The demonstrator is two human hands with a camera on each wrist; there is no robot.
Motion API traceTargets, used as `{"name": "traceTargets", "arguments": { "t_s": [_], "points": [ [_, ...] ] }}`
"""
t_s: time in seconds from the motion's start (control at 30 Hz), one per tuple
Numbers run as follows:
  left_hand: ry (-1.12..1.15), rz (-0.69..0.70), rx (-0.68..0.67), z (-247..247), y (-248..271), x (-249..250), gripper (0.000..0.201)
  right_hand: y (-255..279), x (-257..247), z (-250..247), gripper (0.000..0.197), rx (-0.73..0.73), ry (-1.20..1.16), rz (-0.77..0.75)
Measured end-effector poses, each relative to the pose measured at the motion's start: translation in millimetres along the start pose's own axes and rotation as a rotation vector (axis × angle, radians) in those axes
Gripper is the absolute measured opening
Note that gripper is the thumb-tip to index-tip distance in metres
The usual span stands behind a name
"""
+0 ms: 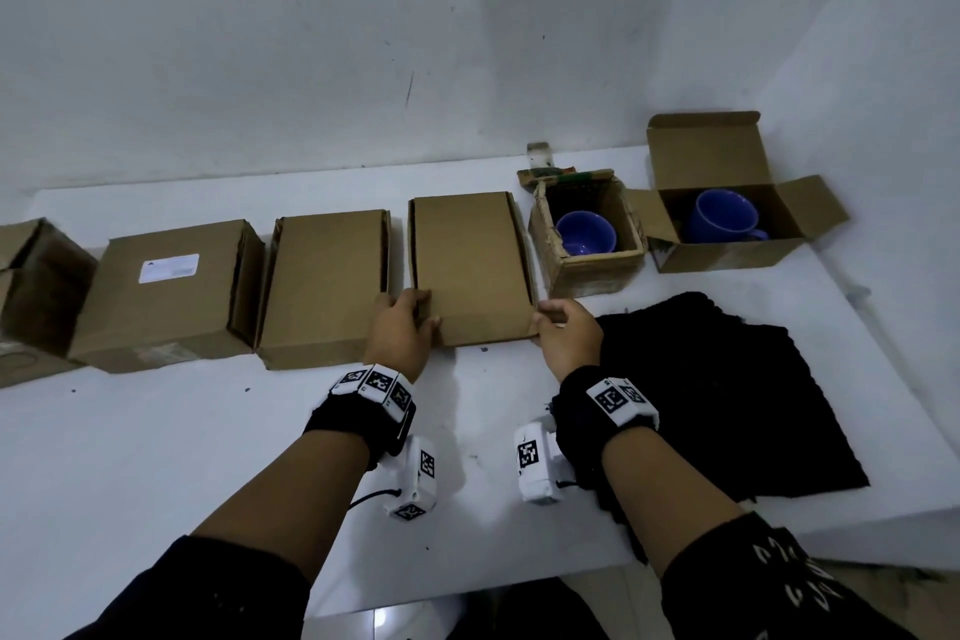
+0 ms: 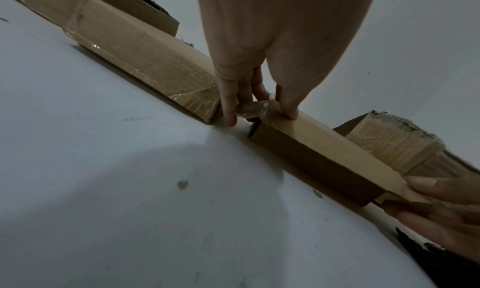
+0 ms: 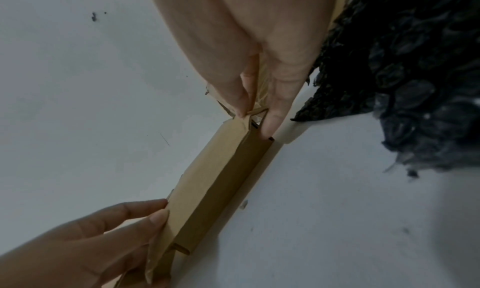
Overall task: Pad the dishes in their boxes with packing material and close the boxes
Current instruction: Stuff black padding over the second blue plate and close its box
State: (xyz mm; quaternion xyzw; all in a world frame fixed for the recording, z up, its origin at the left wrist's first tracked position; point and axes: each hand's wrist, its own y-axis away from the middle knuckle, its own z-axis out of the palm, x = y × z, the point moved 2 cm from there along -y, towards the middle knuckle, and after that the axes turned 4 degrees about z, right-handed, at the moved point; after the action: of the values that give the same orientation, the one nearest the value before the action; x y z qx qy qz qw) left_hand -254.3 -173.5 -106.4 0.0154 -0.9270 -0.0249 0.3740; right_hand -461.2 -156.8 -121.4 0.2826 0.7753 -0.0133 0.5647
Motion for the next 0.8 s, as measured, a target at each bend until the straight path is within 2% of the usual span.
{"name": "traceTargets", "arguments": {
  "t_s": [0.17,0.3,0.5,0.7,0.8],
  "points": [
    [0.001,-0.002,-0.006,0,2,1,0.039,-1,7,5,0.007,-0.01,-0.121,0.116],
    [-0.01,-0.005,0.049,-1,7,3,0.039,-1,9,7,0.006,-0.039,-0.141,0.159],
    [0.028,-0.047,0.116,4,16,-4,0.035,-3,11,7,0.014,-0.045,-0.099,0.159],
    [0.015,-0.089,0.072,6,19,2,0.035,-2,11,5,0.02,-0.062,-0.089,0.173],
    [0.053,-0.127,0.069,5,20,0,0.036,-3,13,6,0.013,-0.06,-0.079,0.157]
  ]
}}
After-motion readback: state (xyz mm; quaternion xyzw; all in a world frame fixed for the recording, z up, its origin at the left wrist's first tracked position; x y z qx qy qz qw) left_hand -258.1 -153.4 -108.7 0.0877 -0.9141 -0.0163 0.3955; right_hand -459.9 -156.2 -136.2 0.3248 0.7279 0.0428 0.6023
